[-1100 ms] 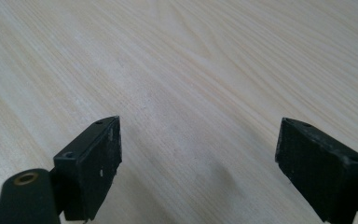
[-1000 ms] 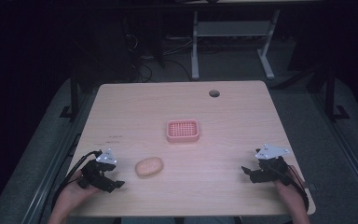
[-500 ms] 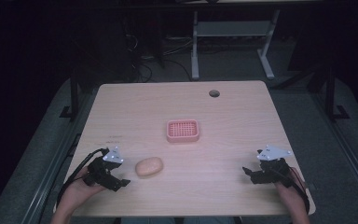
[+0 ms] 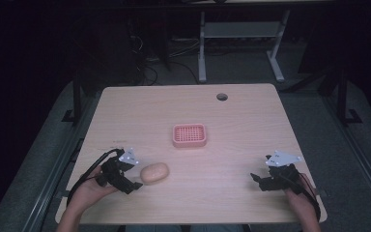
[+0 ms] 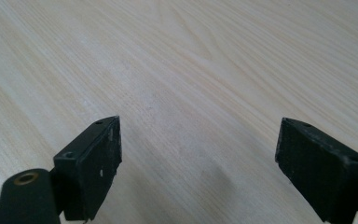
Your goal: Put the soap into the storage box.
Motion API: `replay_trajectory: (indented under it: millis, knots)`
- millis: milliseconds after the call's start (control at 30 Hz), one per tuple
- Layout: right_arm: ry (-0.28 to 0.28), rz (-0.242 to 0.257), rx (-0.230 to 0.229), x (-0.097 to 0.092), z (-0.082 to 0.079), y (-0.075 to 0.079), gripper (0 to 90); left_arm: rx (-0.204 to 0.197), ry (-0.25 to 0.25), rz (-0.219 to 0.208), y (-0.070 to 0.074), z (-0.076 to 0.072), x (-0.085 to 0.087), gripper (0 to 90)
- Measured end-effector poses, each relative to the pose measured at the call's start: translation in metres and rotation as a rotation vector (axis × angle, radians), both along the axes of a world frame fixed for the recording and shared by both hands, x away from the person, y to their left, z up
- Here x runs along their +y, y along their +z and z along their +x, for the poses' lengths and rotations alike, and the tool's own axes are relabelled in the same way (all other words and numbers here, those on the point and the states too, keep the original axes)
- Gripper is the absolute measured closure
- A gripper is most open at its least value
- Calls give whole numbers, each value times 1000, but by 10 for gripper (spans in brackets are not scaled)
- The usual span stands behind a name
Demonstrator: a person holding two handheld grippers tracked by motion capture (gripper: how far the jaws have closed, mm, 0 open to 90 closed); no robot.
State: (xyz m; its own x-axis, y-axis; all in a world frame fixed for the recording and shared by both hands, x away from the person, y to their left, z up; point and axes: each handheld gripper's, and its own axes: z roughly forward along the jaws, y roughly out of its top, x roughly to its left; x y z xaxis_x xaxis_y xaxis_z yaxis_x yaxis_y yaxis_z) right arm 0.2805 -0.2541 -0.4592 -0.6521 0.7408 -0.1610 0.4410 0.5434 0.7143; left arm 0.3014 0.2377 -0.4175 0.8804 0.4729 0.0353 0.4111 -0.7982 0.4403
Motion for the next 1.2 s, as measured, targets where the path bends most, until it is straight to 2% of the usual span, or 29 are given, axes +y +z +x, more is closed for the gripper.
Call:
replay_trajectory:
  millis: [100, 733, 833, 1200]
  knots:
    - [3, 0, 0, 1, 0, 0, 138, 2, -22, 11, 1, 4, -7, 215]
    - [17, -1, 3, 3, -1, 0, 138, 21, -65, 29, -2, 17, -39, 220]
    - [17, -1, 3, 3, -1, 1, 138, 31, -73, 44, -2, 21, -43, 220]
    - [19, 4, -1, 3, -1, 2, 138, 54, -79, 56, -7, 27, -50, 222]
